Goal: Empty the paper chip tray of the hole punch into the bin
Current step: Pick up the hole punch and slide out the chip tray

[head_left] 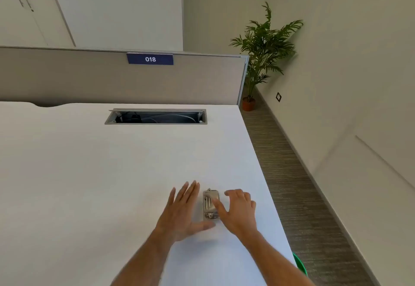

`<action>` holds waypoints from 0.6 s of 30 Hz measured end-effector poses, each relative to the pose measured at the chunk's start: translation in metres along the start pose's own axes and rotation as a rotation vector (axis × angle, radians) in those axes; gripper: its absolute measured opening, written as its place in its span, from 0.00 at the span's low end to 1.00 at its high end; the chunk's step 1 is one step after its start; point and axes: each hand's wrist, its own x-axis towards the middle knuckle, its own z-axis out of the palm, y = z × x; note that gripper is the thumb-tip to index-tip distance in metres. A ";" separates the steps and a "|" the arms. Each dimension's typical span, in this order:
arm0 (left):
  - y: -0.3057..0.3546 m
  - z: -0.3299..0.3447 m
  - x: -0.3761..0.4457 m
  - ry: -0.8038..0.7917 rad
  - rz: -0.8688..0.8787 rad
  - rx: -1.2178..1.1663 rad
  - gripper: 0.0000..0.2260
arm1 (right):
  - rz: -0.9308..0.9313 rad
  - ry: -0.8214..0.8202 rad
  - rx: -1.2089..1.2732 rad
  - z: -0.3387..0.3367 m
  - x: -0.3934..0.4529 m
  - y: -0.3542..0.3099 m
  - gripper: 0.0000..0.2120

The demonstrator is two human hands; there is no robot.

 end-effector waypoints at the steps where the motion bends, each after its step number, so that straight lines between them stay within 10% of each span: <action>1: 0.004 0.001 0.001 -0.028 0.011 -0.020 0.55 | 0.054 0.013 0.078 0.002 0.002 0.000 0.29; 18: 0.012 0.017 0.038 -0.074 0.002 -0.328 0.55 | 0.418 -0.252 0.721 -0.003 0.020 -0.013 0.10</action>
